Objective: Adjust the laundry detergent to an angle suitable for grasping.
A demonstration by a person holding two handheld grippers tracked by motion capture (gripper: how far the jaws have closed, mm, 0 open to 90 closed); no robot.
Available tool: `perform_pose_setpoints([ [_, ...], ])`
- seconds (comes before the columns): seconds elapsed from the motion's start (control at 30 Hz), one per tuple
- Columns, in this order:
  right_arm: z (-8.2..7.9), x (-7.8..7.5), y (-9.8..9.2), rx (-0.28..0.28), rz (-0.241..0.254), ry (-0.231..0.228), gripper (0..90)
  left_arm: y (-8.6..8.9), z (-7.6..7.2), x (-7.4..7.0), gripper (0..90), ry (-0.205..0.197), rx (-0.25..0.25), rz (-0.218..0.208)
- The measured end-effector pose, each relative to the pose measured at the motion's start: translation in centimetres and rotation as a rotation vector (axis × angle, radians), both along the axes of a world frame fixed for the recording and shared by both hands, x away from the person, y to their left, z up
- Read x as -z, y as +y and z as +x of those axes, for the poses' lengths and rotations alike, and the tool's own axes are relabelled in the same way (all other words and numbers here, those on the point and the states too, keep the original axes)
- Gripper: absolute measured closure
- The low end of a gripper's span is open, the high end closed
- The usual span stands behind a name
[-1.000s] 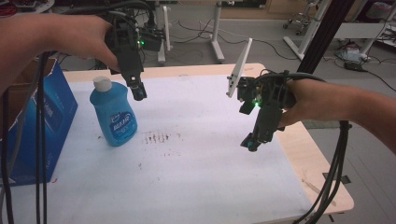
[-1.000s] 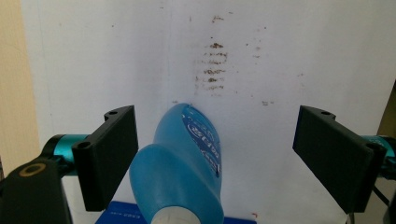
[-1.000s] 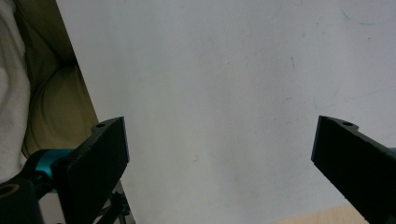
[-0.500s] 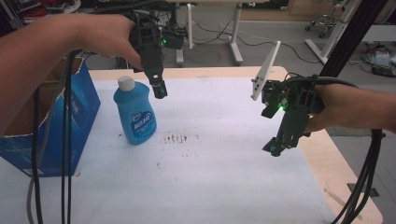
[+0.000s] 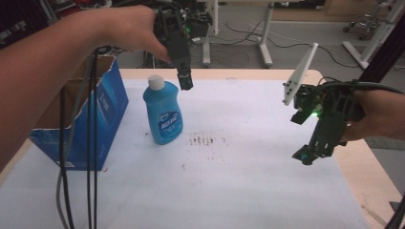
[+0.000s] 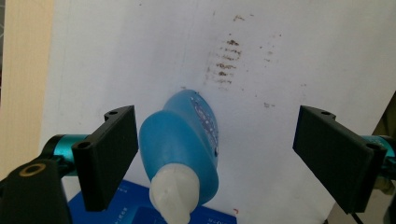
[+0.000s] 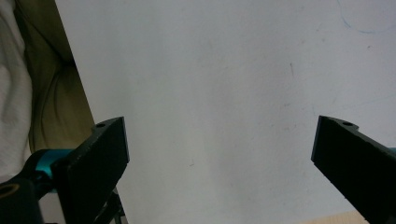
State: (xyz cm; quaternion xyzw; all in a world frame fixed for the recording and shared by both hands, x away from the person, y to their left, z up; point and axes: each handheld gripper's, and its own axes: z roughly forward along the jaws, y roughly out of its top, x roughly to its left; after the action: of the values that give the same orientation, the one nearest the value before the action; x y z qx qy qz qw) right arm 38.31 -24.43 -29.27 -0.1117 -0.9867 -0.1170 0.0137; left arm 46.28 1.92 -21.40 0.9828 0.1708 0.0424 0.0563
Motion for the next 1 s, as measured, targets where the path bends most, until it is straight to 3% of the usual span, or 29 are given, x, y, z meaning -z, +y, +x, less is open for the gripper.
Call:
perform_pose_setpoints([
  [0.5,0.2,0.1,-0.1,-0.007,0.009,-0.002,3.1,1.3,0.2,-0.6,14.1,-0.017,-0.112,0.001],
  [1.0,-0.4,-0.3,-0.1,-0.017,0.011,-0.013,3.1,1.8,-0.6,-1.4,14.1,-0.030,-0.146,0.005],
])
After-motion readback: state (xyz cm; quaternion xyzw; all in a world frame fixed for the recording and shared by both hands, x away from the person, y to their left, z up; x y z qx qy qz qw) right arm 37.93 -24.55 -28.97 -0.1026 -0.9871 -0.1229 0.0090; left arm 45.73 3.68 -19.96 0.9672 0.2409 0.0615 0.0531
